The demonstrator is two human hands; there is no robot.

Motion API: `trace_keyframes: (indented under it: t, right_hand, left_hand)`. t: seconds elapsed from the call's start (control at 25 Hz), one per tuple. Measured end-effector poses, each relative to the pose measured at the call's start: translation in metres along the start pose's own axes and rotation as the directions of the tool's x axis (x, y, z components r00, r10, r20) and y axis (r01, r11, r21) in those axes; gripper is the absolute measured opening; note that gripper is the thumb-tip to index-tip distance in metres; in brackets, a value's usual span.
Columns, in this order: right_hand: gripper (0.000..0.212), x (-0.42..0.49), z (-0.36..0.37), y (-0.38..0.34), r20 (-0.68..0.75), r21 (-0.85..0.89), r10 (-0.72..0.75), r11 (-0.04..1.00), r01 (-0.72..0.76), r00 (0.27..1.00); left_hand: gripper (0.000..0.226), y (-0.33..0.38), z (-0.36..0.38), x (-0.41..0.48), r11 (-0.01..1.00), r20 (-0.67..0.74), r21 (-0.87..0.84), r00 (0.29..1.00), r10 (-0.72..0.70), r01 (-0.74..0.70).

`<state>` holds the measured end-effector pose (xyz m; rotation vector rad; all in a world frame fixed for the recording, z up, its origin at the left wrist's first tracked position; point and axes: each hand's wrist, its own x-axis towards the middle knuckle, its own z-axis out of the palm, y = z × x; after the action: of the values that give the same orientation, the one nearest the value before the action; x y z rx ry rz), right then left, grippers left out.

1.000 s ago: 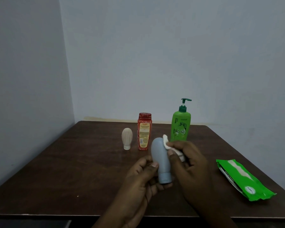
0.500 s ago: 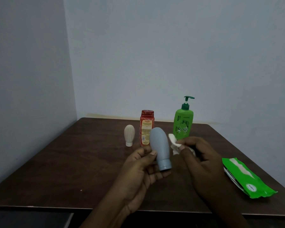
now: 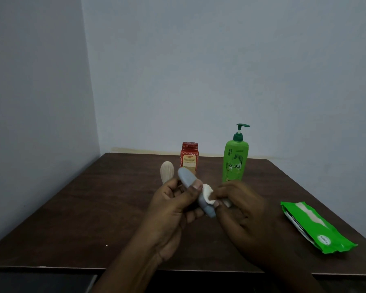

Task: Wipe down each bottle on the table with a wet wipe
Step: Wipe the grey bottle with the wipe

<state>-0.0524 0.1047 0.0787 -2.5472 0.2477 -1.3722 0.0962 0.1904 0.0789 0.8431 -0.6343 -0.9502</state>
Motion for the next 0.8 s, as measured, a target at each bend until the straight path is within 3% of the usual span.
trace_keyframes:
  t: [0.08,0.2,0.32,0.36,0.44,0.52,0.6,0.64,0.72,0.76,0.8]
  right_hand:
    - [0.007,0.002,-0.007,0.009,-0.001,0.024,0.061,0.998,-0.061,0.998]
    - [0.008,0.004,-0.009,0.013,-0.130,0.084,0.132,0.989,-0.122,0.983]
    - [0.013,0.004,-0.006,0.007,-0.074,0.053,0.004,0.999,0.000,0.997]
    - [0.012,0.004,-0.004,0.008,-0.052,0.079,0.031,0.997,-0.027,0.998]
    - [0.008,0.004,0.006,0.016,-0.073,0.316,0.297,0.912,-0.260,0.952]
    - [0.006,0.004,0.021,0.027,0.016,0.653,0.623,0.586,-0.480,0.782]
    - [0.011,0.007,0.033,0.033,0.204,0.854,0.770,0.162,-0.495,0.605]
    - [0.016,0.011,0.037,0.035,0.338,0.884,0.770,-0.063,-0.463,0.541]
    - [0.022,0.014,0.037,0.035,0.627,0.779,0.635,-0.484,-0.399,0.452]
    - [0.026,0.013,0.037,0.034,0.694,0.719,0.565,-0.581,-0.381,0.446]
    - [0.035,0.011,0.036,0.030,0.718,0.690,0.509,-0.611,-0.387,0.475]
  left_hand:
    - [0.042,0.003,-0.004,0.003,0.999,-0.017,-0.027,1.000,0.023,-0.024]
    - [0.042,0.002,-0.007,0.007,1.000,0.000,-0.023,1.000,0.001,-0.001]
    - [0.042,-0.001,-0.004,0.008,0.999,0.055,-0.040,0.998,-0.021,0.023]
    - [0.040,-0.001,-0.004,0.010,0.998,0.064,-0.059,0.998,-0.005,0.008]
    - [0.039,-0.002,-0.004,0.016,0.994,0.064,-0.108,0.997,0.037,-0.030]
    - [0.039,-0.005,-0.006,0.025,0.985,0.038,-0.164,0.997,0.063,-0.056]
    - [0.040,-0.011,-0.005,0.031,0.979,0.002,-0.192,0.998,0.067,-0.066]
    - [0.040,-0.015,-0.003,0.034,0.976,-0.010,-0.205,0.998,0.067,-0.067]
    - [0.049,-0.020,-0.002,0.039,0.968,-0.003,-0.239,0.997,0.073,-0.072]
    - [0.060,-0.023,-0.002,0.042,0.963,0.001,-0.257,0.996,0.086,-0.082]
    - [0.067,-0.025,-0.002,0.043,0.958,0.000,-0.275,0.996,0.091,-0.088]
